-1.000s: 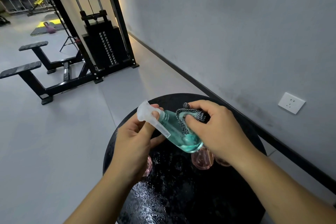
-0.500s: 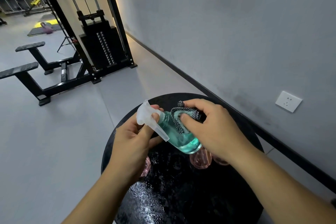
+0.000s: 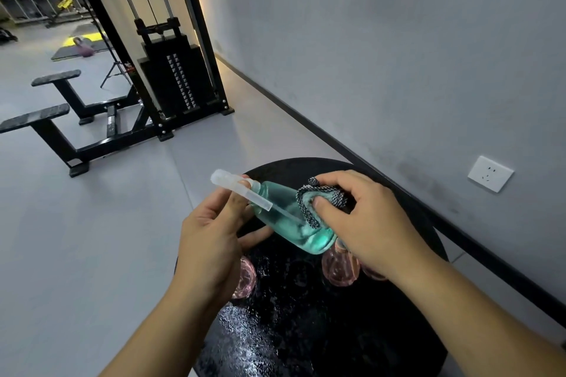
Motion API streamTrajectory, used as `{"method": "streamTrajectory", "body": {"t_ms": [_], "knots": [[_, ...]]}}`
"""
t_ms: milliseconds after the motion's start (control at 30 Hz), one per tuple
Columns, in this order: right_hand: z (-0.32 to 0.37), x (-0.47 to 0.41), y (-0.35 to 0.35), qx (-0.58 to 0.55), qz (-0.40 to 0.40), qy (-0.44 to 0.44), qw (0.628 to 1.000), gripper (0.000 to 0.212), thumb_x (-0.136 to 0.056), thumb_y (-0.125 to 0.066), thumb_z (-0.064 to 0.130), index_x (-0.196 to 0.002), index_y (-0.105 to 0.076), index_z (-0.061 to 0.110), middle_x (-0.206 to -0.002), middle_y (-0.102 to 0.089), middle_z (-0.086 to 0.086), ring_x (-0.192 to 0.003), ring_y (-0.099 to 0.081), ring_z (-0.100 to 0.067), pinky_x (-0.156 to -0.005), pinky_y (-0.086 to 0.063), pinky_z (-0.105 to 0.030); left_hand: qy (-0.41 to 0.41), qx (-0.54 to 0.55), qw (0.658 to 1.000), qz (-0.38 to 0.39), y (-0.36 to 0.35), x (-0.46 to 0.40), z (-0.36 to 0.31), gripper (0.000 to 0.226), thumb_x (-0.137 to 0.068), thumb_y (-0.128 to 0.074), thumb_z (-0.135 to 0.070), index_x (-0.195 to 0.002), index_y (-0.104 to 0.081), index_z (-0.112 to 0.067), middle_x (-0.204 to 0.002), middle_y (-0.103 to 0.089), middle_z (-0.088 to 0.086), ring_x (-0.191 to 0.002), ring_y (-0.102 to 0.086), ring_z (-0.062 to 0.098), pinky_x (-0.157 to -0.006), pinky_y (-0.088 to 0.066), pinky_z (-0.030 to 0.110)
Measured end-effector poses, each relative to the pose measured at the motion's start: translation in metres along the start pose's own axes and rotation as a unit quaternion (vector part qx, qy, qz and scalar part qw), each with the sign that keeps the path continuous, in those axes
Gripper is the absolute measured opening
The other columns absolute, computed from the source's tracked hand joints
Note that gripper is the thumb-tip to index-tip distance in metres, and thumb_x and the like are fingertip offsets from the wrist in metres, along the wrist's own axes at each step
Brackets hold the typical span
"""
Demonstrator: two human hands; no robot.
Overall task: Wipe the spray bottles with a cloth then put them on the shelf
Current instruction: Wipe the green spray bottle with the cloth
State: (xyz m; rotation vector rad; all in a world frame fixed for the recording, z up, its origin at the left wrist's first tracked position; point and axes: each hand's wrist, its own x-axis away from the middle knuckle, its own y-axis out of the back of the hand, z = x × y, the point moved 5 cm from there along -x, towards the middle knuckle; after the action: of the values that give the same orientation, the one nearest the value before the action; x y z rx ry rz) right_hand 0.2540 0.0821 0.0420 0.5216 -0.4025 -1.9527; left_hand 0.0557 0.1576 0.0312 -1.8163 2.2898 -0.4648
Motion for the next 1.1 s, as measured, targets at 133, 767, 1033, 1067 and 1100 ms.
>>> {"method": "streamTrajectory", "body": {"t_ms": [133, 767, 1033, 1067, 1100], "knots": [[-0.011, -0.002, 0.005, 0.007, 0.0, -0.04, 0.999, 0.025, -0.095, -0.07, 0.028, -0.119, -0.069, 0.035, -0.09, -0.07, 0.014, -0.073, -0.067, 0.0, -0.071, -0.056, -0.021, 0.007, 0.016, 1.0, -0.022, 0.005, -0.002, -0.002, 0.018, -0.104, -0.061, -0.018, -0.105, -0.079, -0.013, -0.111, -0.081, 0.008, -0.097, -0.079, 0.023, -0.066, -0.067, 0.037], [-0.021, -0.004, 0.005, -0.054, -0.045, -0.048, 0.996, 0.024, -0.09, -0.077, 0.033, -0.112, -0.072, 0.04, -0.097, -0.075, 0.02, -0.082, -0.072, 0.001, -0.08, -0.061, -0.031, 0.01, 0.031, 0.999, -0.022, 0.004, 0.0, -0.005, 0.016, -0.104, -0.064, -0.018, -0.1, -0.078, -0.013, -0.112, -0.081, 0.009, -0.096, -0.079, 0.024, -0.067, -0.067, 0.039], [-0.025, -0.002, 0.005, -0.092, -0.076, -0.063, 0.991, 0.026, -0.09, -0.078, 0.027, -0.113, -0.074, 0.036, -0.101, -0.076, 0.017, -0.083, -0.073, -0.001, -0.078, -0.062, -0.031, 0.009, 0.042, 0.998, 0.043, 0.002, -0.002, 0.004, 0.022, -0.087, -0.057, -0.007, -0.1, -0.073, -0.014, -0.12, -0.077, 0.008, -0.116, -0.072, 0.031, -0.081, -0.066, 0.046], [-0.024, -0.002, 0.005, -0.097, -0.08, -0.062, 0.99, 0.026, -0.09, -0.077, 0.027, -0.114, -0.074, 0.035, -0.101, -0.075, 0.018, -0.083, -0.074, -0.002, -0.078, -0.062, -0.031, 0.01, 0.058, 0.997, 0.047, 0.001, -0.001, 0.003, 0.022, -0.081, -0.053, -0.012, -0.093, -0.072, -0.015, -0.117, -0.076, 0.006, -0.116, -0.072, 0.03, -0.083, -0.065, 0.049], [-0.024, -0.002, 0.006, -0.099, -0.082, -0.061, 0.99, 0.026, -0.09, -0.077, 0.026, -0.114, -0.074, 0.034, -0.1, -0.075, 0.018, -0.081, -0.074, -0.002, -0.076, -0.062, -0.03, 0.013, 0.073, 0.996, 0.046, 0.0, 0.0, 0.002, 0.018, -0.079, -0.053, -0.017, -0.084, -0.071, -0.017, -0.113, -0.076, 0.003, -0.115, -0.072, 0.029, -0.085, -0.064, 0.052]]}}
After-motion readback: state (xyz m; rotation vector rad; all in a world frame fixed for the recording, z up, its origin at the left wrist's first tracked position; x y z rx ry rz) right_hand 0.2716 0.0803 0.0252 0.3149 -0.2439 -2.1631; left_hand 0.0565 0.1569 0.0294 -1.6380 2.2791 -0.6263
